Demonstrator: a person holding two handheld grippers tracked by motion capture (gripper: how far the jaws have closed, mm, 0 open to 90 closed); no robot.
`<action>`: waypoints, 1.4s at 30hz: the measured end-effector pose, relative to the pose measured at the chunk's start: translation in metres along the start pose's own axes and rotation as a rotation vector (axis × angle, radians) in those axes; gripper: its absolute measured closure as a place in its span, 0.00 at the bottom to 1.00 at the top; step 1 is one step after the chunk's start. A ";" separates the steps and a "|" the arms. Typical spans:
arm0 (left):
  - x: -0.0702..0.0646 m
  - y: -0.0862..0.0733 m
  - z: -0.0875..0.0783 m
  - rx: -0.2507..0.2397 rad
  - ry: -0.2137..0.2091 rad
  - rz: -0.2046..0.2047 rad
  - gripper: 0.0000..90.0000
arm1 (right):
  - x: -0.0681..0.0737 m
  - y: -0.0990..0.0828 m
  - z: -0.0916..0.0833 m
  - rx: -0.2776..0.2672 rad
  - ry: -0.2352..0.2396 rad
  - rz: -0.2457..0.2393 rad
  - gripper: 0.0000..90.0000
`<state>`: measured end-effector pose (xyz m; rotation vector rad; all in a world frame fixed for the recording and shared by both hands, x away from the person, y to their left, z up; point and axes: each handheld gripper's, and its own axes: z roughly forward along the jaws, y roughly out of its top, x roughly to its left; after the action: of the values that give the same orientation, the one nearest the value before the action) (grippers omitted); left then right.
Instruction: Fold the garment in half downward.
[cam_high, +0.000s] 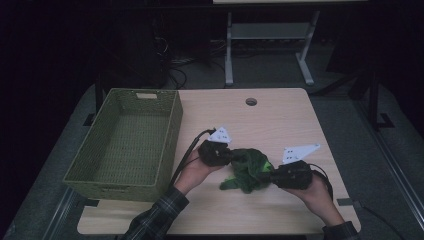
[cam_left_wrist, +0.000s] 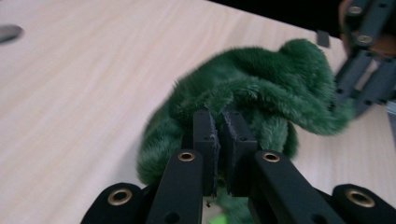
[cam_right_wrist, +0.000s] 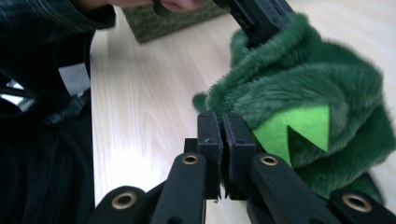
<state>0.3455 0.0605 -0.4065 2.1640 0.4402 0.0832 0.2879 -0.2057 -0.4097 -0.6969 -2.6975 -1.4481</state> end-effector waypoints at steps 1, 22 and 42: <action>-0.002 -0.003 0.001 0.005 -0.007 0.000 0.94 | 0.002 -0.004 0.002 0.013 0.002 0.011 0.97; -0.010 -0.029 0.016 0.089 -0.023 0.026 0.95 | 0.003 -0.018 -0.043 -0.089 -0.094 0.055 0.67; -0.014 -0.031 0.008 0.091 -0.010 0.046 0.95 | -0.016 -0.007 -0.018 0.016 -0.161 0.057 0.99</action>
<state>0.3250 0.0659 -0.4351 2.2637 0.3948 0.0788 0.2964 -0.2296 -0.4085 -0.9195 -2.7753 -1.4149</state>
